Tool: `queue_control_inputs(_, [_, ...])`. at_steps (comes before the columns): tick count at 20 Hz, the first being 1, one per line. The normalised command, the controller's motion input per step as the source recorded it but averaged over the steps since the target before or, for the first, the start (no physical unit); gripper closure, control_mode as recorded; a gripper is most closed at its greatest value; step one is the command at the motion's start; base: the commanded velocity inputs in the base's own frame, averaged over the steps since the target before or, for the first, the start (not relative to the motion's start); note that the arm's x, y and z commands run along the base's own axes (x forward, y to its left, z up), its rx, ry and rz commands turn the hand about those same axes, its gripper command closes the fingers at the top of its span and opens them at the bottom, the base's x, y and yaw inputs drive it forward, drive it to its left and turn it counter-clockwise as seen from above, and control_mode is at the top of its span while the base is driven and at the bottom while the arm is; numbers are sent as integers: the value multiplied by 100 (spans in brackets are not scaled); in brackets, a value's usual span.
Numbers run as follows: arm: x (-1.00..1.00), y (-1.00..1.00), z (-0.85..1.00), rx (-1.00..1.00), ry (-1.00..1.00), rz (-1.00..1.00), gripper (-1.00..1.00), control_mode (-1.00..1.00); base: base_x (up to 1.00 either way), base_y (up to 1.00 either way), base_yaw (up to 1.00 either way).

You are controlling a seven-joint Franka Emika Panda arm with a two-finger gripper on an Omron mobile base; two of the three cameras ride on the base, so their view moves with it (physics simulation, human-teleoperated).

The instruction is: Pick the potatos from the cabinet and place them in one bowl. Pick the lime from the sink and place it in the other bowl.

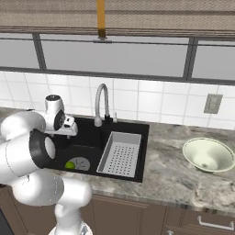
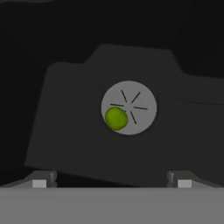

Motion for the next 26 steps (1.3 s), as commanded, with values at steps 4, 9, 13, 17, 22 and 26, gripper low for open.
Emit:
queue_control_inputs(4, [11,0,-37,0,0,5,-100,-100,0,0,0])
queue_control_inputs(9, [0,0,-43,0,0,5,-100,-100,0,0,0])
queue_control_inputs(13, [3,0,-37,0,0,5,-100,-100,0,0,0])
queue_control_inputs(17, [11,0,-31,0,0,2,-100,-100,0,0,0])
queue_control_inputs(22, [2,0,-34,0,0,1,-100,-100,0,0,0])
queue_control_inputs(26, [2,0,-29,0,0,1,-100,-100,0,0,0])
